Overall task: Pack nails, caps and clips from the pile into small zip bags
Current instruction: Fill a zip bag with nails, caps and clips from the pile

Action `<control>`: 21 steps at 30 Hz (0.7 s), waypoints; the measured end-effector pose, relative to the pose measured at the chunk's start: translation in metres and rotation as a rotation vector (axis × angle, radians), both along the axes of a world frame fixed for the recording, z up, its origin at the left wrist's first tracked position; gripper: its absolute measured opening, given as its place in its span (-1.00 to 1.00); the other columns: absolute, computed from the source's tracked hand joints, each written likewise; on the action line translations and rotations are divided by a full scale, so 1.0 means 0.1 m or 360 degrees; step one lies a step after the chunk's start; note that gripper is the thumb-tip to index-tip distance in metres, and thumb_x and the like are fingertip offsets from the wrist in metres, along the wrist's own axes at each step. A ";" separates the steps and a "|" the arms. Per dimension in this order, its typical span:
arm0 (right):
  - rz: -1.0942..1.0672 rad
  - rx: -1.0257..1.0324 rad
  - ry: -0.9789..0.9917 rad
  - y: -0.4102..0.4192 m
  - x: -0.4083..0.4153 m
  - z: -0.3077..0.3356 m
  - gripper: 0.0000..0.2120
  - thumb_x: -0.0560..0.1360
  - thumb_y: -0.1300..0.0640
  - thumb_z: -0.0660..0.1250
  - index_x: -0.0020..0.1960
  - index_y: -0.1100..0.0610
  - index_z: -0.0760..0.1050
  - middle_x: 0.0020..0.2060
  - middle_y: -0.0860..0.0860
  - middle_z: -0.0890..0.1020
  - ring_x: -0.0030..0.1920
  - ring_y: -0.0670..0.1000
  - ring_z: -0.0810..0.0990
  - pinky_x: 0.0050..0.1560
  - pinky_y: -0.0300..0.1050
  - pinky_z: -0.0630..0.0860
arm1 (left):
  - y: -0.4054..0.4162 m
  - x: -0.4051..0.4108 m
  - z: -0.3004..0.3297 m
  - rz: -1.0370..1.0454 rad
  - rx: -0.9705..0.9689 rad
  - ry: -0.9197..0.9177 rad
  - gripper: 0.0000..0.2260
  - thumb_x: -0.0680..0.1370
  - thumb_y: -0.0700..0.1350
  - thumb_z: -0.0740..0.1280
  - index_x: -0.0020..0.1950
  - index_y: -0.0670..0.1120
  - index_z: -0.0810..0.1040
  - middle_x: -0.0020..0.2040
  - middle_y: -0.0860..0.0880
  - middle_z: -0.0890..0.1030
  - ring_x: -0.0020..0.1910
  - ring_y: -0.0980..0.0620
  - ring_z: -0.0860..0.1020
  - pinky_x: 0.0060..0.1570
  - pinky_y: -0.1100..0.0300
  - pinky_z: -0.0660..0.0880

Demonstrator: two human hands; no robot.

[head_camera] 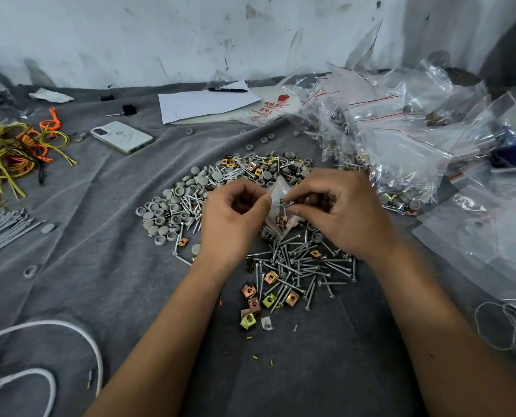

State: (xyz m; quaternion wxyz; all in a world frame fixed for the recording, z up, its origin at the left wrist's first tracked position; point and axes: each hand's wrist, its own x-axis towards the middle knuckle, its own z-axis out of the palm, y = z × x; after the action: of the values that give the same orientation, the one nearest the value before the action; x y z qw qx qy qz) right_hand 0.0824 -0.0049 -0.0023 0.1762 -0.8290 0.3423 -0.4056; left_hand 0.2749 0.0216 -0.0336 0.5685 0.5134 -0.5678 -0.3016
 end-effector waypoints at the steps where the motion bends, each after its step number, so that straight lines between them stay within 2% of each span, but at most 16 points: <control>1: 0.0013 0.0002 0.0001 0.00 0.00 0.00 -0.83 0.42 0.18 0.59 -0.01 0.15 0.73 -0.16 -0.07 0.70 -0.16 -0.07 0.64 -0.12 -0.03 0.59 | 0.00 0.00 0.00 0.0000 0.0000 0.0008 -0.92 0.58 -0.28 0.43 -0.11 -0.20 0.64 -0.27 -0.23 0.64 -0.35 -0.10 0.55 -0.33 0.00 0.50; 7: 0.0056 0.0063 -0.0051 -0.02 -0.02 -0.04 -0.85 0.42 0.17 0.59 -0.01 0.10 0.72 -0.15 -0.17 0.69 -0.15 -0.12 0.67 -0.13 -0.19 0.59 | 0.02 0.01 0.03 0.0021 0.0002 0.0026 -0.91 0.57 -0.30 0.42 -0.13 -0.19 0.64 -0.26 -0.21 0.63 -0.36 -0.02 0.53 -0.34 0.05 0.50; 10: 0.0015 0.0124 -0.0152 -0.04 -0.04 -0.08 -0.88 0.45 0.13 0.57 -0.04 0.07 0.69 -0.20 -0.14 0.69 -0.19 -0.07 0.68 -0.17 -0.12 0.63 | 0.01 0.02 0.03 0.0061 -0.0009 0.0034 -0.90 0.57 -0.29 0.43 -0.14 -0.18 0.64 -0.26 -0.22 0.63 -0.35 -0.06 0.53 -0.33 0.01 0.50; 13: -0.0017 0.0207 -0.0284 -0.07 -0.07 -0.07 -0.91 0.49 0.16 0.53 -0.03 0.10 0.65 -0.17 -0.07 0.69 -0.14 -0.01 0.69 -0.08 0.07 0.66 | 0.01 0.04 0.03 0.0102 -0.0010 0.0042 -0.90 0.57 -0.27 0.44 -0.15 -0.18 0.64 -0.26 -0.23 0.63 -0.36 -0.07 0.52 -0.34 -0.03 0.50; 16: 0.0038 0.0122 -0.0222 -0.06 -0.04 -0.04 -0.90 0.47 0.21 0.55 -0.04 0.16 0.67 -0.13 -0.05 0.67 -0.08 0.02 0.66 -0.05 0.11 0.62 | 0.01 0.03 0.03 0.0093 -0.0021 0.0025 -0.89 0.57 -0.27 0.44 -0.15 -0.17 0.64 -0.29 -0.18 0.63 -0.37 -0.06 0.53 -0.37 -0.06 0.51; 19: 0.0074 -0.0008 -0.0096 -0.02 0.03 -0.02 -0.89 0.45 0.24 0.55 -0.07 0.22 0.66 -0.11 -0.01 0.64 -0.07 -0.03 0.62 -0.06 0.02 0.58 | 0.01 0.01 0.03 0.0071 -0.0033 0.0029 -0.88 0.56 -0.29 0.44 -0.17 -0.16 0.63 -0.31 -0.14 0.62 -0.37 -0.04 0.54 -0.34 -0.01 0.51; 21: 0.0054 -0.0096 -0.0009 0.01 0.07 -0.02 -0.89 0.43 0.27 0.56 -0.08 0.22 0.65 -0.11 0.00 0.62 -0.06 -0.05 0.59 -0.04 -0.04 0.55 | 0.01 -0.01 0.02 0.0043 -0.0058 0.0006 -0.88 0.56 -0.30 0.44 -0.16 -0.16 0.63 -0.29 -0.16 0.63 -0.36 -0.15 0.56 -0.31 -0.08 0.54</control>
State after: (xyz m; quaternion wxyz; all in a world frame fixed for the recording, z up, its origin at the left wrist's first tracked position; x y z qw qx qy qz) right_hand 0.0893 -0.0043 -0.0045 0.1588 -0.8385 0.3154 -0.4150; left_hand 0.2738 0.0226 -0.0312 0.5829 0.5100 -0.5650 -0.2844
